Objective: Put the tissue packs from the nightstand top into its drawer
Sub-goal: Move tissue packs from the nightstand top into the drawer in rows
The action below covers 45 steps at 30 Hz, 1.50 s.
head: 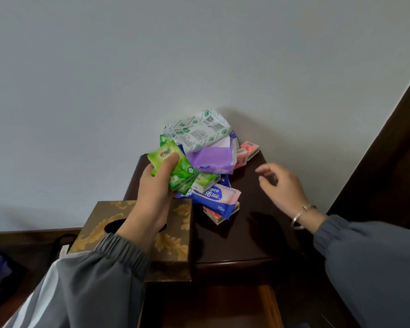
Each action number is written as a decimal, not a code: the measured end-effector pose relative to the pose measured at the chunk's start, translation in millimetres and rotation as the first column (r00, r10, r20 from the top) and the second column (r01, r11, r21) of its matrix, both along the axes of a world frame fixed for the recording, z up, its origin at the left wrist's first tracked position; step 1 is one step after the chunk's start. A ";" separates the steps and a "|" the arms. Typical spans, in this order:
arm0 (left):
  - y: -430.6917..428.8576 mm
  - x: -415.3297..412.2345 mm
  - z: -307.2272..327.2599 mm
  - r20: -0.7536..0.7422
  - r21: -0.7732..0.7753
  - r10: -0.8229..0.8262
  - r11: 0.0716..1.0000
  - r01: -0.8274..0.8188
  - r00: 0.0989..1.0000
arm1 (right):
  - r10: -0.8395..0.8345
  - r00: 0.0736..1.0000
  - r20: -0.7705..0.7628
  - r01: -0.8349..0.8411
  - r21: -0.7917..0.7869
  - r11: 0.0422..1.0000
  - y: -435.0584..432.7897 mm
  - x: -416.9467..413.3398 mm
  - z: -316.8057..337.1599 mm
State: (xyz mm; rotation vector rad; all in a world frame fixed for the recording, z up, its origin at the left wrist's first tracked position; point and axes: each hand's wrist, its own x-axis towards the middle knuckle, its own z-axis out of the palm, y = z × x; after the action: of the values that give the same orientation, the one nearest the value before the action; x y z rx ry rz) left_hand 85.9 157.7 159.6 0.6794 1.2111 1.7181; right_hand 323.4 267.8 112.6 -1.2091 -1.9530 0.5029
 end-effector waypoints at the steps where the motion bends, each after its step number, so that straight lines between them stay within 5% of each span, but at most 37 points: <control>1: 5.0 1.6 -2.1 -0.003 0.006 0.006 1.000 -0.006 1.000 | -0.010 1.000 0.021 0.010 0.022 1.000 18.5 -5.5 0.3; 4: 13.3 6.4 -9.5 -0.028 -0.002 0.011 1.000 -0.011 1.000 | -0.065 0.997 0.031 0.064 0.026 0.998 72.3 -30.2 -4.7; 15: 23.0 0.6 -22.4 -0.016 -0.019 -0.023 1.000 0.023 1.000 | -0.258 0.952 -0.162 0.160 -0.454 0.877 192.1 -97.7 -6.8; 22: 25.0 -1.7 -24.7 -0.016 -0.012 -0.038 0.999 0.038 0.999 | -0.260 0.966 -0.002 0.248 -0.289 0.925 191.5 -97.4 -4.8; 29: 19.4 5.4 -18.7 -0.017 0.048 -0.003 0.999 0.004 1.000 | -0.433 0.755 -0.492 0.326 -0.291 0.899 137.9 -62.9 15.8; 36: -20.0 27.8 13.9 -0.019 0.052 0.073 0.996 -0.072 0.997 | -0.361 0.540 -0.760 0.004 -0.427 0.904 -24.6 6.9 59.5; 40: -90.7 42.2 28.7 -0.007 0.107 -0.165 0.980 0.165 0.986 | -0.395 0.544 -0.740 -0.174 -0.560 0.810 -128.4 45.7 49.7; 45: -190.9 55.6 5.3 0.088 -0.073 -0.307 0.947 0.314 0.948 | -0.335 0.654 -0.678 -0.393 -0.683 0.616 -218.6 70.0 7.8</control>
State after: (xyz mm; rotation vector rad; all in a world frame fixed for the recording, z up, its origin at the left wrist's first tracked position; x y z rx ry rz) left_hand 141.5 -33.2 164.9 0.7061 1.0566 1.4086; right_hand 393.4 49.2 120.4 -1.1331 -0.9378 1.7523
